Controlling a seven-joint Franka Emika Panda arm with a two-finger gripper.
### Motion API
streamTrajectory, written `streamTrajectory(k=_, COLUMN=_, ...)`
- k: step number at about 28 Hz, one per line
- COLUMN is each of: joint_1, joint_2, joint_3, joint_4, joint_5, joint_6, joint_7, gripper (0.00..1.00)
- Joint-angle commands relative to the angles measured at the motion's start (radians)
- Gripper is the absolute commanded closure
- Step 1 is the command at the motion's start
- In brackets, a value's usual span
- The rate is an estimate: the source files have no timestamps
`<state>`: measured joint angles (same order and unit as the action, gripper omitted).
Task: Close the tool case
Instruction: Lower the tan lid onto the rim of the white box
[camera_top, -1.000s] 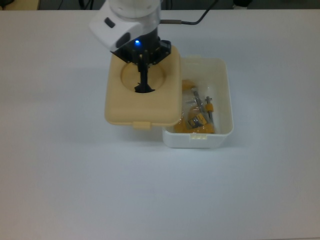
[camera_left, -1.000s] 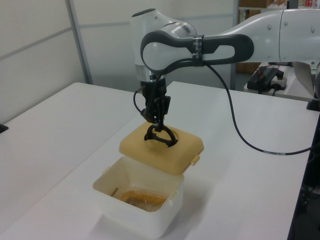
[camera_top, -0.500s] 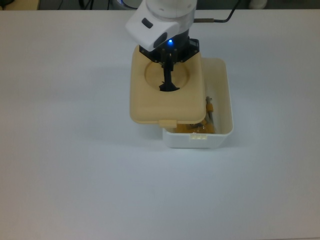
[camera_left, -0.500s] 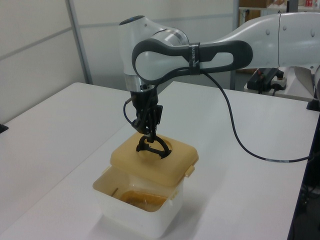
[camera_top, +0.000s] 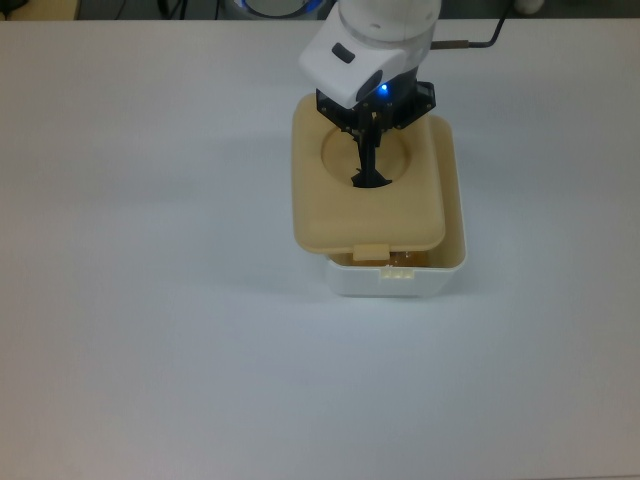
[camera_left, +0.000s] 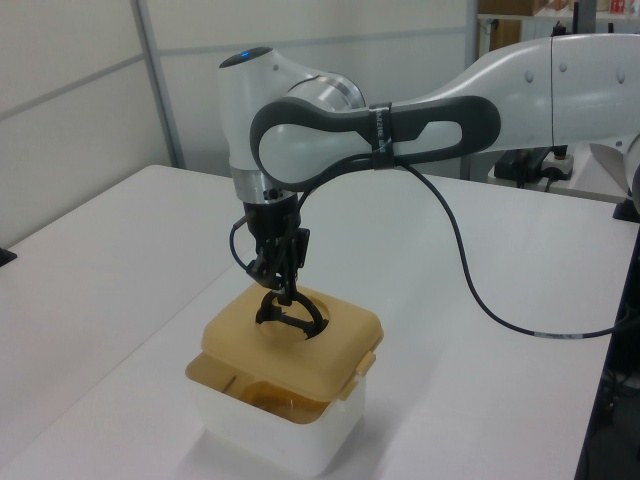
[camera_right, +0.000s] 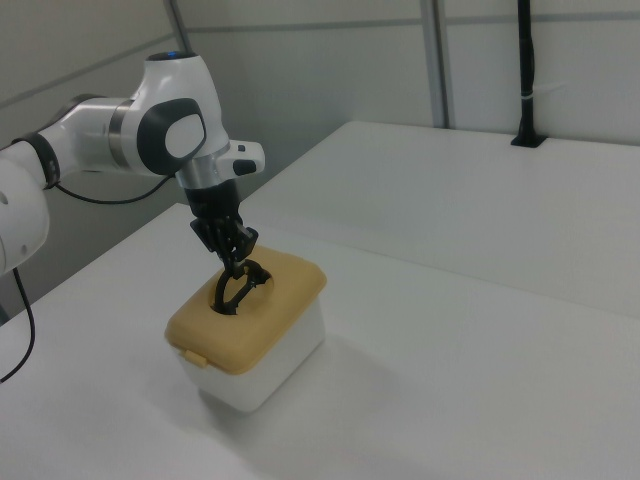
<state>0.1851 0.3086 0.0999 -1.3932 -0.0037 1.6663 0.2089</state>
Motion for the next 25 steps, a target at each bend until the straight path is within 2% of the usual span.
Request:
streamTrajectory(k=1, joint_1=0.028, joint_2=0.020, joint_3=-0.009, joint_4=0.005, joint_5=-0.004, joint_6=0.026, joint_7=0.035, gripper=1.00)
streamTrajectory(k=14, joint_1=0.051, joint_2=0.040, joint_3=-0.009, joint_4=0.003, joint_5=-0.015, joint_6=0.089, joint_7=0.076, gripper=1.00)
streamTrajectory(k=15, joint_1=0.051, joint_2=0.041, joint_3=-0.009, joint_4=0.003, joint_5=-0.015, joint_6=0.089, joint_7=0.076, gripper=0.86)
streamTrajectory(k=17, joint_1=0.051, joint_2=0.041, joint_3=-0.009, joint_4=0.003, joint_5=-0.015, joint_6=0.089, joint_7=0.078, gripper=0.51)
streamTrajectory(k=18, joint_1=0.051, joint_2=0.041, joint_3=-0.009, joint_4=0.003, joint_5=-0.016, joint_6=0.089, joint_7=0.084, gripper=0.28)
streamTrajectory(k=19, joint_1=0.051, joint_2=0.041, joint_3=-0.009, joint_4=0.003, joint_5=-0.016, joint_6=0.089, joint_7=0.090, gripper=0.18)
streamTrajectory(k=20, joint_1=0.051, joint_2=0.041, joint_3=-0.009, joint_4=0.003, joint_5=-0.016, joint_6=0.089, joint_7=0.096, gripper=0.03)
streamTrajectory(k=21, joint_1=0.051, joint_2=0.041, joint_3=-0.009, joint_4=0.003, joint_5=-0.018, joint_6=0.089, joint_7=0.098, gripper=0.00)
streamTrajectory(k=25, joint_1=0.051, joint_2=0.041, joint_3=-0.009, joint_4=0.003, joint_5=-0.030, joint_6=0.089, joint_7=0.098, gripper=0.00)
